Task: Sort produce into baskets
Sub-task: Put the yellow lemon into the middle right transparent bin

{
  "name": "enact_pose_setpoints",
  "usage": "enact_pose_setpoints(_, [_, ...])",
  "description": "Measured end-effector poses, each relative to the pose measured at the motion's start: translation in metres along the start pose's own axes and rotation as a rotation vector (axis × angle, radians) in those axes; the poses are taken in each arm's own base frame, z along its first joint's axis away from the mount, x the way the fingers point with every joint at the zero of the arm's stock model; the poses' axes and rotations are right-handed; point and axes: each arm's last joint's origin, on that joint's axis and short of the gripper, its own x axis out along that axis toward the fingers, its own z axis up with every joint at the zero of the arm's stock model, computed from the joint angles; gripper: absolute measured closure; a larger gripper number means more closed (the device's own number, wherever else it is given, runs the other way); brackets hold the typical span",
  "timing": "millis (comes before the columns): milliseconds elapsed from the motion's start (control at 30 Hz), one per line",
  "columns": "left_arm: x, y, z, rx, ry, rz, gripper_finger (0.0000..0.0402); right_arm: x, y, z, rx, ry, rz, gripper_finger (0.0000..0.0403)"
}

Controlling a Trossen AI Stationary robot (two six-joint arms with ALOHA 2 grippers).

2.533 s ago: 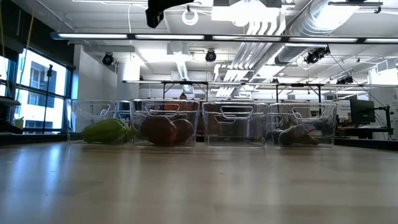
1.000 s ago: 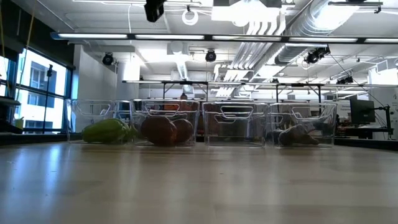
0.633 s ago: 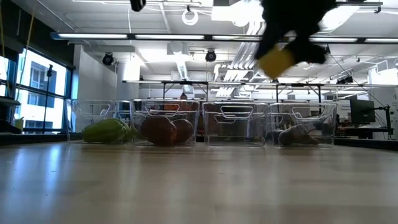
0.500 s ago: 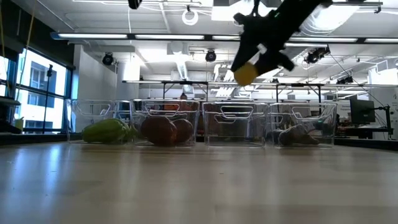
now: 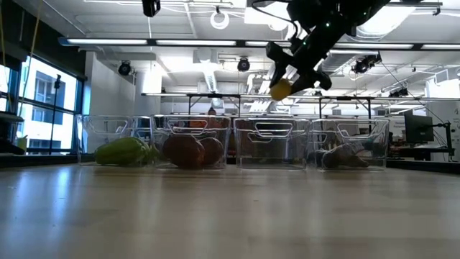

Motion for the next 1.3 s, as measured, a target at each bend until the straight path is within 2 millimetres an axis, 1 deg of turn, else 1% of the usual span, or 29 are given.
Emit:
enact_pose_setpoints(167, [0.0,0.0,0.0,-0.001,-0.01,0.012,0.0158,0.004,0.0,-0.005,-0.063,0.08,0.045,0.0183])
enact_pose_setpoints(267, [0.0,0.0,0.0,0.0,-0.018,0.017,0.0158,0.011,-0.001,-0.012,-0.074,0.133,0.047,0.0162])
enact_pose_setpoints(400, [0.0,0.0,0.001,0.0,-0.023,0.022,0.0158,0.019,-0.001,-0.019,-0.065,0.175,0.039,0.0101])
enact_pose_setpoints(533, [0.0,-0.001,0.0,0.001,-0.022,0.019,0.0158,0.019,-0.002,-0.018,-0.052,0.193,0.056,0.0026])
enact_pose_setpoints(600, [0.0,0.0,0.0,0.001,-0.02,0.021,0.0158,0.014,-0.001,-0.014,-0.026,0.226,0.128,0.0009])
enact_pose_setpoints(633, [0.0,0.0,0.0,0.0,-0.017,0.022,0.0158,0.01,0.001,-0.01,-0.015,0.24,0.183,0.0009])
enact_pose_setpoints(733, [0.0,0.001,-0.002,-0.001,-0.004,0.032,0.0158,-0.008,0.008,-0.004,-0.011,0.304,0.362,0.0022])
enact_pose_setpoints(833, [0.0,0.002,-0.006,-0.035,0.036,0.054,0.0158,-0.031,0.019,-0.007,-0.04,0.348,0.492,0.0028])
enact_pose_setpoints(933, [0.004,0.001,-0.022,-0.085,0.168,0.074,0.0158,-0.057,0.033,-0.016,-0.107,0.365,0.586,0.0029])
enact_pose_setpoints(1033, [0.007,-0.001,-0.051,-0.147,0.423,0.103,0.0158,-0.075,0.043,-0.034,-0.176,0.393,0.586,0.0029])
enact_pose_setpoints(1167, [0.001,-0.005,-0.101,-0.279,0.759,0.341,0.0158,-0.09,0.05,-0.058,-0.253,0.402,0.515,0.0029])
enact_pose_setpoints(1233, [-0.003,-0.009,-0.127,-0.325,0.904,0.5,0.0158,-0.093,0.052,-0.07,-0.297,0.394,0.463,0.0029])
enact_pose_setpoints(1300, [-0.008,-0.014,-0.152,-0.334,1.032,0.648,0.0158,-0.093,0.055,-0.078,-0.323,0.375,0.433,0.0029])
